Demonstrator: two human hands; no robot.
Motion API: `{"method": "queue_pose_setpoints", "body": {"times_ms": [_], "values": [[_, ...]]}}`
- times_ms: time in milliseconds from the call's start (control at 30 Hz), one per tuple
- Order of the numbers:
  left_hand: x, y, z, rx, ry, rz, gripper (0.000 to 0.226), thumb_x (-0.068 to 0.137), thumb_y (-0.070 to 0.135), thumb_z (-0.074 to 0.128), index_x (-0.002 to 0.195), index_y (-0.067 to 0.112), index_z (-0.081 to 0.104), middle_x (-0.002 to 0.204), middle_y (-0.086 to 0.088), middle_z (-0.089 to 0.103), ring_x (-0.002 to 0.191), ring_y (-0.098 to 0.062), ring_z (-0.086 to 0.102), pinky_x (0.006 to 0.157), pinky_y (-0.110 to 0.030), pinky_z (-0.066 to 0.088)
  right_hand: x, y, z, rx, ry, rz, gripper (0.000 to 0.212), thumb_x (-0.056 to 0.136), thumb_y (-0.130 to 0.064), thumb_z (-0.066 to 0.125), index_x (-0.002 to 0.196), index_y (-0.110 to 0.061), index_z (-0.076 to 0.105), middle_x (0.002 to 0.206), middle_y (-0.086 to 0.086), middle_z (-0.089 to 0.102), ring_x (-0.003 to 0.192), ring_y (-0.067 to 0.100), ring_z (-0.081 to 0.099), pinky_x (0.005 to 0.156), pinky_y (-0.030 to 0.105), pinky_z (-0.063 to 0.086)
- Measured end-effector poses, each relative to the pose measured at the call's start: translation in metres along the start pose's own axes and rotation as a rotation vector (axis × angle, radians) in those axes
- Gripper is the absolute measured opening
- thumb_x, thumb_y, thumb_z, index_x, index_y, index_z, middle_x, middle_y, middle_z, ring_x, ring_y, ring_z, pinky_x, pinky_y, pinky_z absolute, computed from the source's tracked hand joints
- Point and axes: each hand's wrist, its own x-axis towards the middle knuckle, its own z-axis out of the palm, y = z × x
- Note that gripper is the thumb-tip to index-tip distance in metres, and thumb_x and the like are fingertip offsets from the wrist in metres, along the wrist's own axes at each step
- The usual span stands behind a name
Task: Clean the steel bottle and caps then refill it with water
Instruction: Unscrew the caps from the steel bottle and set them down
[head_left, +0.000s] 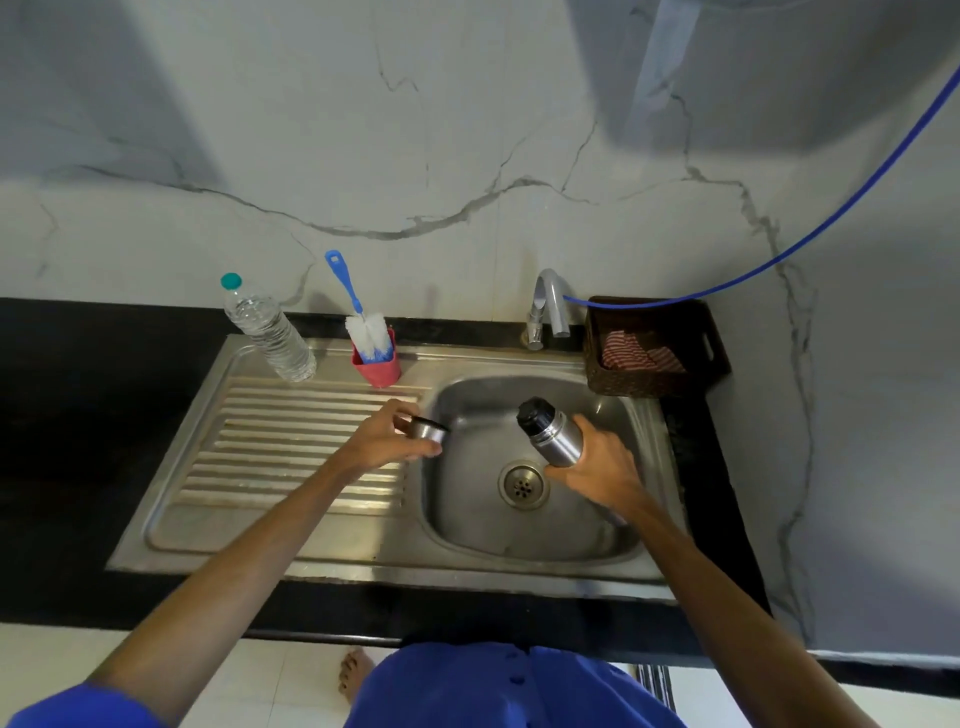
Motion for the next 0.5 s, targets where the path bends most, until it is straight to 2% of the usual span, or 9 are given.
{"method": "queue_pose_setpoints", "body": {"times_ms": [100,167,200,267,300,433,500], "values": [[-0.003,-0.033,-0.009,0.183,0.102,0.073,0.04,0.065,0.035,0.093,0.102,0.036,0.08,0.094,0.018,0.079,0.079,-0.006,0.07,0.081,-0.037,0.059,0.0,-0.003,0.009,0.043,-0.009,-0.009,0.073,0.06,-0.049,0.088,0.121,-0.034,0.052,0.099,-0.011,0.062,0.082,0.007,0.062,0.067,0.021,0.047],[-0.005,-0.052,-0.014,0.209,0.234,0.091,0.04,0.057,0.043,0.096,0.092,0.036,0.081,0.083,0.022,0.077,0.072,-0.002,0.068,0.072,-0.029,0.056,0.001,-0.008,0.016,0.037,-0.024,-0.001,0.075,0.061,-0.048,0.088,0.124,-0.031,0.052,0.101,-0.008,0.063,0.085,0.013,0.064,0.072,0.027,0.05],[-0.005,-0.062,-0.017,0.228,0.309,0.084,0.042,0.057,0.036,0.1,0.094,0.032,0.08,0.083,0.02,0.076,0.073,-0.001,0.067,0.072,-0.027,0.053,0.002,-0.011,0.021,0.037,-0.032,0.001,0.075,0.062,-0.045,0.089,0.125,-0.03,0.052,0.102,-0.007,0.063,0.085,0.014,0.065,0.073,0.028,0.052],[0.002,-0.085,-0.023,0.312,0.435,0.049,0.053,0.061,0.025,0.1,0.108,0.017,0.078,0.1,0.003,0.077,0.091,-0.019,0.07,0.08,-0.031,0.052,0.006,-0.021,0.03,0.037,-0.042,-0.009,0.071,0.061,-0.045,0.088,0.121,-0.032,0.052,0.101,-0.007,0.065,0.085,0.014,0.066,0.073,0.031,0.056],[0.006,-0.098,-0.027,0.339,0.46,0.008,0.059,0.061,0.025,0.1,0.114,0.014,0.076,0.107,-0.005,0.076,0.099,-0.026,0.07,0.084,-0.034,0.053,0.008,-0.026,0.036,0.037,-0.048,-0.016,0.069,0.059,-0.047,0.086,0.118,-0.034,0.052,0.101,-0.008,0.066,0.084,0.013,0.066,0.073,0.032,0.058],[0.008,-0.139,-0.04,0.388,0.469,-0.096,0.069,0.061,0.034,0.1,0.121,0.015,0.072,0.116,-0.009,0.073,0.107,-0.031,0.069,0.088,-0.039,0.055,0.011,-0.05,0.054,0.092,-0.085,-0.023,0.071,0.055,-0.05,0.083,0.117,-0.034,0.053,0.101,-0.007,0.067,0.085,0.013,0.067,0.076,0.035,0.06],[0.003,-0.149,-0.039,0.402,0.494,-0.076,0.088,0.059,0.043,0.1,0.133,0.015,0.062,0.129,-0.012,0.065,0.12,-0.035,0.061,0.097,-0.046,0.05,0.013,-0.058,0.06,0.149,-0.085,-0.023,0.075,0.053,-0.051,0.084,0.12,-0.032,0.055,0.102,-0.007,0.068,0.086,0.012,0.068,0.077,0.035,0.06]]}}
